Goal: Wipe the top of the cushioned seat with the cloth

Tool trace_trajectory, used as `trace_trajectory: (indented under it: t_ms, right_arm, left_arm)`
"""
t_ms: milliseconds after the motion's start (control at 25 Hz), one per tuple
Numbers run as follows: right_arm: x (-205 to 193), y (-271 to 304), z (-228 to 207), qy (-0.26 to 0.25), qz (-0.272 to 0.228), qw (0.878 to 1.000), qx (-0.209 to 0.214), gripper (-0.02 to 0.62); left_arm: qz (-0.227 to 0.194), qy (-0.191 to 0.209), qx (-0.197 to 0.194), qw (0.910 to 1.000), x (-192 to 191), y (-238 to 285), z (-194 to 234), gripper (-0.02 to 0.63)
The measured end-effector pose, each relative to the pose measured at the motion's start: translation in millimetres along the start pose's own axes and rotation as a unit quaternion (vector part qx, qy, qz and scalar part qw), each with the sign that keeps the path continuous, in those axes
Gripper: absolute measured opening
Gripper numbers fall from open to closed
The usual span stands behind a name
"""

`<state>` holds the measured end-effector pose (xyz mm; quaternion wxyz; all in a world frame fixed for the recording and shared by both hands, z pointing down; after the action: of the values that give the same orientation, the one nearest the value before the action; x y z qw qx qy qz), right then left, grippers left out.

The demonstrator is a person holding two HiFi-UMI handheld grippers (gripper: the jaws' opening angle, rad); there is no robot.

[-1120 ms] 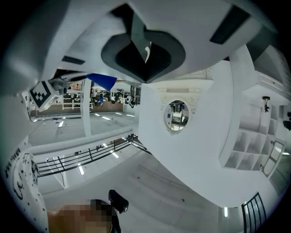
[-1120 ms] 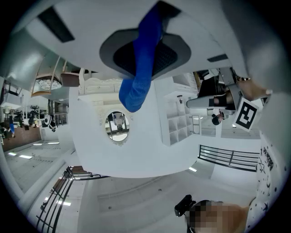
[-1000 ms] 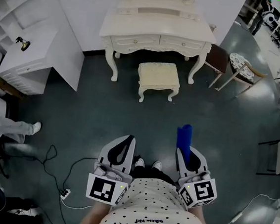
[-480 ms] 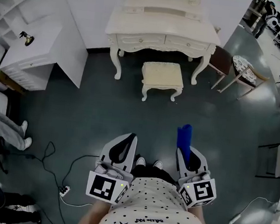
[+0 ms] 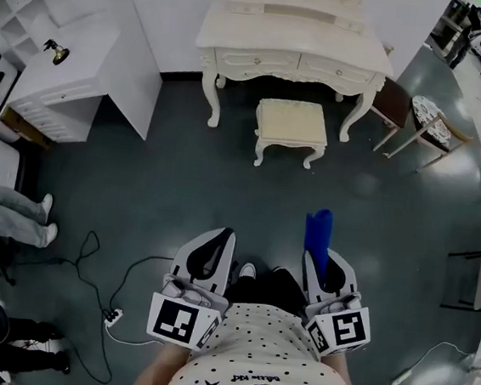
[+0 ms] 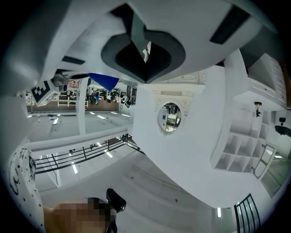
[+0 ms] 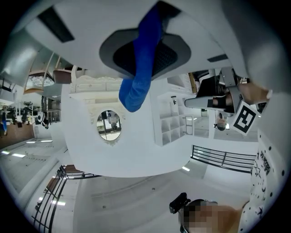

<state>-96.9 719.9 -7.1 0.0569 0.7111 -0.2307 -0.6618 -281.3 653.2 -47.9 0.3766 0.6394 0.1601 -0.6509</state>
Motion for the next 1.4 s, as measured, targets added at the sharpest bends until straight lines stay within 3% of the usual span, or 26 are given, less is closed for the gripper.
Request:
trace_trajectory:
  t_ms: [400, 1000, 1400]
  right_arm:
    - [0.4, 16.5, -26.6, 0.007, 0.020, 1.000, -0.002, 0.064]
    - [45.9, 89.1, -142.1, -0.009, 0.019, 0.999, 0.026, 0.064]
    - [49.9, 102.6, -197.3, -0.012, 0.016, 0.999, 0.031, 0.064]
  left_arm:
    - [0.008, -0.006, -0.001, 0.9999, 3.4, 38.1, 6.1, 0.009]
    - [-0.022, -0.004, 0.042, 0.9989, 52.8, 159.5, 16.3, 0.009]
    - [-0.032, -0.009, 0.061, 0.9976, 58.0, 200.4, 1.9, 0.009]
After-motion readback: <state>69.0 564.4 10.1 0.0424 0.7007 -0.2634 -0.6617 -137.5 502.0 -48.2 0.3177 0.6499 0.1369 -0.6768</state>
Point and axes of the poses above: the fingertips, and each gripper's own axes: y forward along the fingers, z to its left, x out of its top, the point moved 5 cm from there along -y, backward along the fingers, and after that the axes turned 7 degrees about z, right-handed, at the moved point
